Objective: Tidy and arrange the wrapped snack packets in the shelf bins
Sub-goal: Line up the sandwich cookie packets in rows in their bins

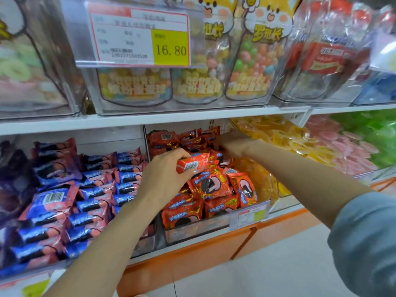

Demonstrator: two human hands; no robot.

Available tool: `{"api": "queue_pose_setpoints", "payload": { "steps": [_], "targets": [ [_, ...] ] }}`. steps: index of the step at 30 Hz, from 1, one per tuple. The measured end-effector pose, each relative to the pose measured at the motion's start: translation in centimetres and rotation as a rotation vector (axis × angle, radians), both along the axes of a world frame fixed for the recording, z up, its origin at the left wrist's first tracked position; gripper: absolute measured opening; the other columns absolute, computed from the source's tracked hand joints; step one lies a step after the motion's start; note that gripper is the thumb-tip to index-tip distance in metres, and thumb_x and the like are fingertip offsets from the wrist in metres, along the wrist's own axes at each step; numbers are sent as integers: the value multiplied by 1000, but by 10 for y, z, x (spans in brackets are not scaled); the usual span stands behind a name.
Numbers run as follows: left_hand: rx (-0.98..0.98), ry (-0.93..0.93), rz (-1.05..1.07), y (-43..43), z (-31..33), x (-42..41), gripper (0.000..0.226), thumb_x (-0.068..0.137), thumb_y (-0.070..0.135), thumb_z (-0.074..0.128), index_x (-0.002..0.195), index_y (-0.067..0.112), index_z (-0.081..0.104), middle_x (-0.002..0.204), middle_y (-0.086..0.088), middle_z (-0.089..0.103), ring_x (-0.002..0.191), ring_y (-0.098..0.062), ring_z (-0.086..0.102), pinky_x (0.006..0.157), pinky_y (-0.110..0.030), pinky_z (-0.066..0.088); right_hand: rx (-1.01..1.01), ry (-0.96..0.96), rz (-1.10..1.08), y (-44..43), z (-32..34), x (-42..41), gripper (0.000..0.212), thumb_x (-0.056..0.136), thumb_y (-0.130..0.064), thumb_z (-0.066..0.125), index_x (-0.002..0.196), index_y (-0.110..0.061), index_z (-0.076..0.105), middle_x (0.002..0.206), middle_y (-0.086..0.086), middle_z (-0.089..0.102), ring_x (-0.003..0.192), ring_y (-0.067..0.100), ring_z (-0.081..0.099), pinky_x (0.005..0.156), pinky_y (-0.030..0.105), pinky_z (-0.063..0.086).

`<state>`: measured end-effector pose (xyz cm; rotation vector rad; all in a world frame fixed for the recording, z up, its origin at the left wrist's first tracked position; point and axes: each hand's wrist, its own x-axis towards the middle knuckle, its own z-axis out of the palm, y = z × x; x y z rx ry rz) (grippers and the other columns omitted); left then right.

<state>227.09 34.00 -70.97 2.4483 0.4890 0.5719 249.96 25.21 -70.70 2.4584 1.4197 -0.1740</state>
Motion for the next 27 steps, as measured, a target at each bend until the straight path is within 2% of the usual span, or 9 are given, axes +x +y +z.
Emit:
{"api": "queue_pose_setpoints", "payload": {
  "steps": [3,6,10,14,18,20,22,24,27],
  "targets": [
    [9,-1,-5,0,-1,0,28,84,35,67,110,25,61,110,8,65,96,-10,59,74,-24,48,121,-16,-3,1,-2,1,27,90,-7,55,114,-19,54,95,0,58,87,21,57,67,29,50],
    [4,-4,-11,0,-2,1,29,83,34,67,110,25,61,111,8,65,97,-10,59,75,-25,49,149,-49,3,4,-5,6,31,92,-11,49,119,-25,52,107,7,59,94,29,59,72,36,55],
    [10,-10,-20,1,-4,2,28,83,38,67,108,27,61,109,9,65,97,-10,59,76,-29,51,219,-135,131,6,-3,-3,24,92,-34,46,90,-14,58,81,9,60,61,23,57,50,33,46],
    [16,-12,-20,1,-4,2,26,83,33,67,107,26,61,109,9,65,98,-12,59,77,-31,50,362,-17,50,5,-10,-7,28,95,-42,43,103,-21,59,86,2,59,61,16,61,42,24,47],
    [16,-9,-26,2,-4,-1,26,83,33,68,107,25,61,107,9,65,98,-12,58,76,-29,49,424,172,13,-14,0,-11,38,95,-23,52,130,-11,53,102,-5,62,96,13,59,65,7,47],
    [11,-12,-28,3,-4,-2,26,83,33,68,107,24,61,106,8,65,97,-12,59,77,-28,49,350,181,-16,-28,20,-8,40,89,-6,53,128,-13,54,122,5,58,112,22,54,83,16,43],
    [6,-14,-22,3,-2,-3,28,82,35,68,107,24,62,107,8,65,96,-12,58,75,-26,46,170,167,27,-42,32,-6,41,83,1,53,120,-14,61,119,7,61,100,21,56,83,24,43],
    [0,-15,-15,1,1,-3,30,82,38,68,107,23,62,106,8,65,96,-12,58,74,-25,45,34,256,5,-56,29,-11,29,88,-11,55,115,-17,64,114,6,65,89,15,54,84,26,46],
    [-31,-32,-6,-3,4,-4,31,81,38,68,107,22,63,105,7,66,95,-13,59,74,-28,47,-85,337,9,-68,14,-24,38,89,-28,59,127,-24,57,124,0,60,104,15,57,96,30,46]
  ]
}}
